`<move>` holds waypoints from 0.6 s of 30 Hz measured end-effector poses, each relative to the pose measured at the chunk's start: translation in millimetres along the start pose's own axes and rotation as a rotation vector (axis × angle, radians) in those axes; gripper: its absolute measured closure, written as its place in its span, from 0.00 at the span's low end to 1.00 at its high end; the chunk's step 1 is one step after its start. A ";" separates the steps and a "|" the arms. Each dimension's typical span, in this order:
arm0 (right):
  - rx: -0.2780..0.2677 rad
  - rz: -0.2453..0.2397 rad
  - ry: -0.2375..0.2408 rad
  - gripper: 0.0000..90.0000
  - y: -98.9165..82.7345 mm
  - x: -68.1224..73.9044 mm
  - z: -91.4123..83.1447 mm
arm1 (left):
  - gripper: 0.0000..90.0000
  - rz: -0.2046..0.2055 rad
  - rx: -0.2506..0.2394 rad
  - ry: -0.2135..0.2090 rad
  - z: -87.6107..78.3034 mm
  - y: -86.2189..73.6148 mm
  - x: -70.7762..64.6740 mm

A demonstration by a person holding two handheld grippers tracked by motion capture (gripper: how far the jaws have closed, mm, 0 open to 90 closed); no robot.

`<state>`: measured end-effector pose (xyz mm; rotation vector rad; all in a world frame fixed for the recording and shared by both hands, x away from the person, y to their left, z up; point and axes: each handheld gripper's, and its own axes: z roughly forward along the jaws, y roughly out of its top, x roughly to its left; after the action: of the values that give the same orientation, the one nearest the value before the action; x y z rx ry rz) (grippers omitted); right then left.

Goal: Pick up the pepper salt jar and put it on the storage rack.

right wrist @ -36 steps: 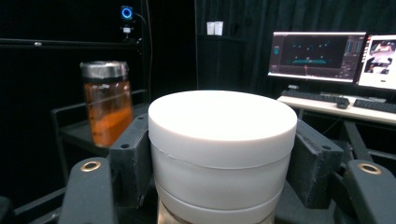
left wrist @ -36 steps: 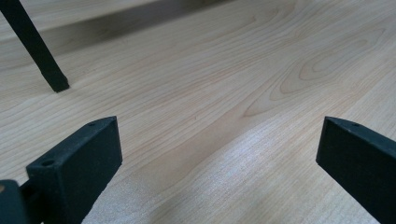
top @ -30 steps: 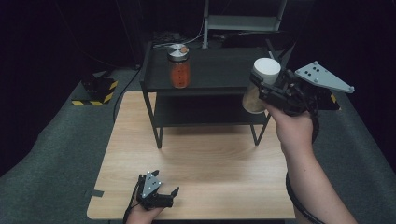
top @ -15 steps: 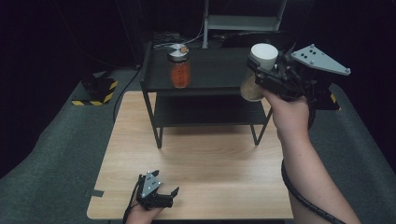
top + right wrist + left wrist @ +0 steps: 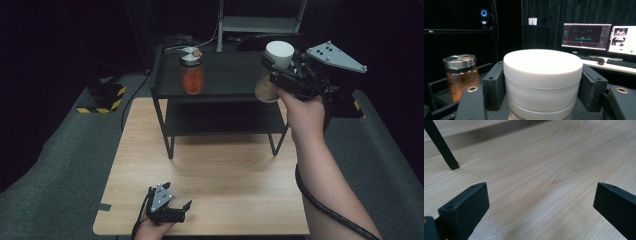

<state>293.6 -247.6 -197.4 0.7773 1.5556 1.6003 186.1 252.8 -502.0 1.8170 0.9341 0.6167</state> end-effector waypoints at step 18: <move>0.033 -0.021 -0.020 0.37 5.6 -0.2 35.5 | 0.00 -0.011 -0.009 -0.006 -0.7 -1.7 1.6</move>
<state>323.1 -228.7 -189.3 0.7900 1.5746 1.5511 185.9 254.9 -503.2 1.8042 0.9355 0.6077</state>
